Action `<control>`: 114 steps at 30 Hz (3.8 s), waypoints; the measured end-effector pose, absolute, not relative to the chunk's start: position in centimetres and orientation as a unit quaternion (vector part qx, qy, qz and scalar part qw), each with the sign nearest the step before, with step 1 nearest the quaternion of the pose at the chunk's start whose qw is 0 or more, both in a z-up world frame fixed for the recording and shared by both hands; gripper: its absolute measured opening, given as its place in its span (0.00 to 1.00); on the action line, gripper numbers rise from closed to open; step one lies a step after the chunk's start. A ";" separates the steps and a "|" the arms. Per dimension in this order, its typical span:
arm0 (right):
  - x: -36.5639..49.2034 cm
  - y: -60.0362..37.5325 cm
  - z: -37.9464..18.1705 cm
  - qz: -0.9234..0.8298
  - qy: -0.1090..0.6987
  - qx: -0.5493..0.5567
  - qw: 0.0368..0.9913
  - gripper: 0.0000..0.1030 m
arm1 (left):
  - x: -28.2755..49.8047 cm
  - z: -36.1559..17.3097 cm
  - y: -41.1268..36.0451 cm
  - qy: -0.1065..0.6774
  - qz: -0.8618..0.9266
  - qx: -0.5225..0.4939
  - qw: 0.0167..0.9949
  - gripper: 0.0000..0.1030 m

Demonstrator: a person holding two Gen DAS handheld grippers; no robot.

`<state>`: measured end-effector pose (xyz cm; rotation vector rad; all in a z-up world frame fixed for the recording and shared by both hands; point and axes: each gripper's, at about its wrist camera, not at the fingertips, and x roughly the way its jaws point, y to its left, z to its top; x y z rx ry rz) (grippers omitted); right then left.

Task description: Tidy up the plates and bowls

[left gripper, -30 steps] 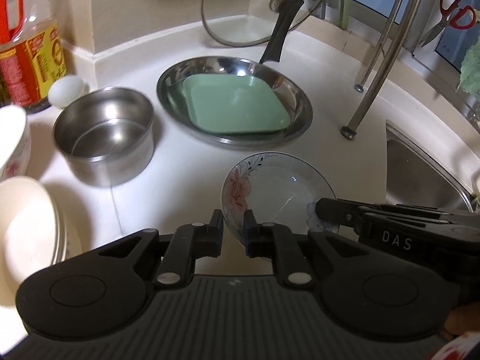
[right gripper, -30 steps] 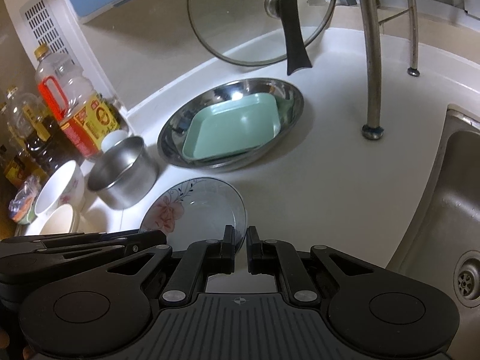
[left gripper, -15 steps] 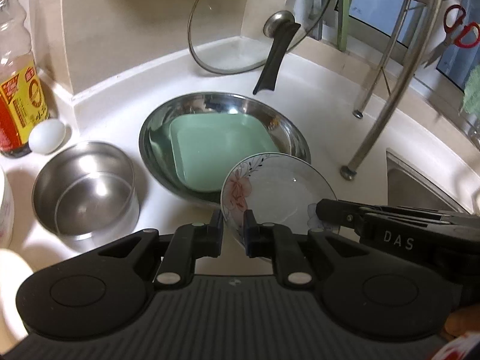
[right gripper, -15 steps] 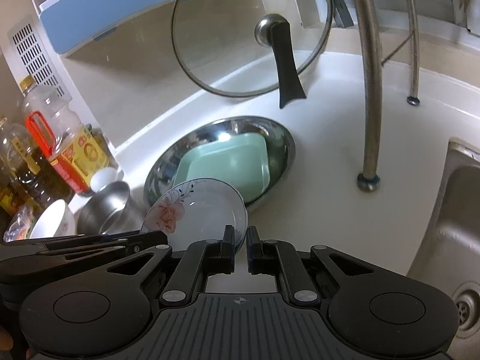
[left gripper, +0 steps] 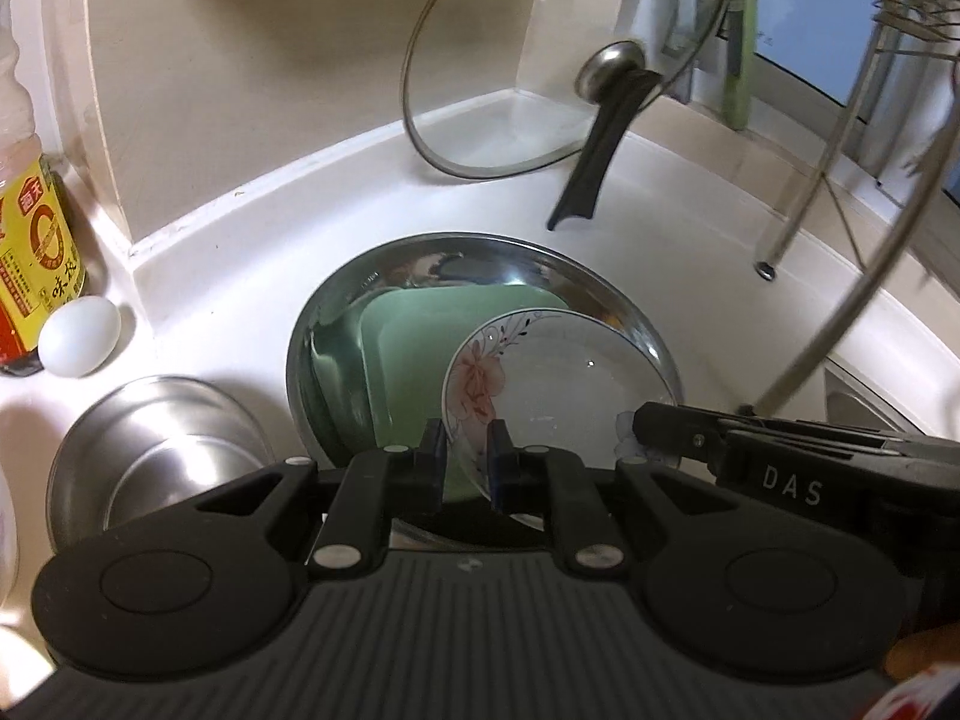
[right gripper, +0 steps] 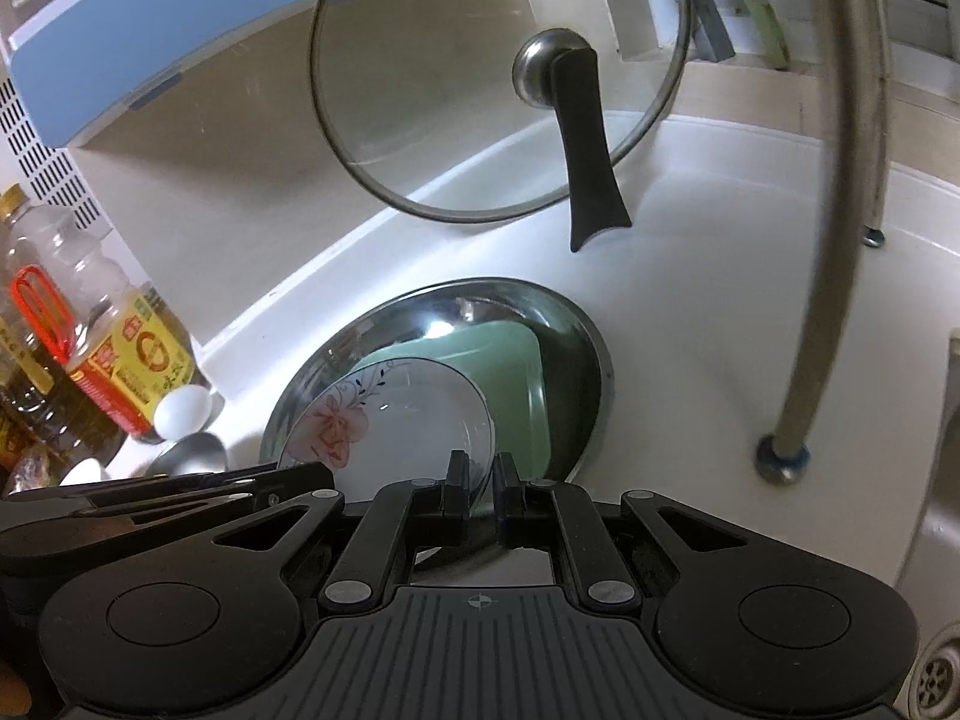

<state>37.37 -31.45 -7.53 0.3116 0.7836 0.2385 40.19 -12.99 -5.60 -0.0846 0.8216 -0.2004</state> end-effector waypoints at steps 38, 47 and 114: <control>40.7 -31.2 -8.5 0.078 0.372 0.173 0.909 0.41 | 44.5 -6.2 -12.3 0.409 -0.091 -0.045 0.907 0.22; 36.5 -32.0 -7.1 0.064 0.362 0.217 0.904 0.64 | 40.9 -4.5 -11.3 0.399 -0.118 -0.042 0.908 0.38; 13.7 -25.4 -5.9 0.285 0.425 0.095 0.854 0.67 | 7.0 -3.7 -5.0 0.399 0.130 -0.125 0.899 0.63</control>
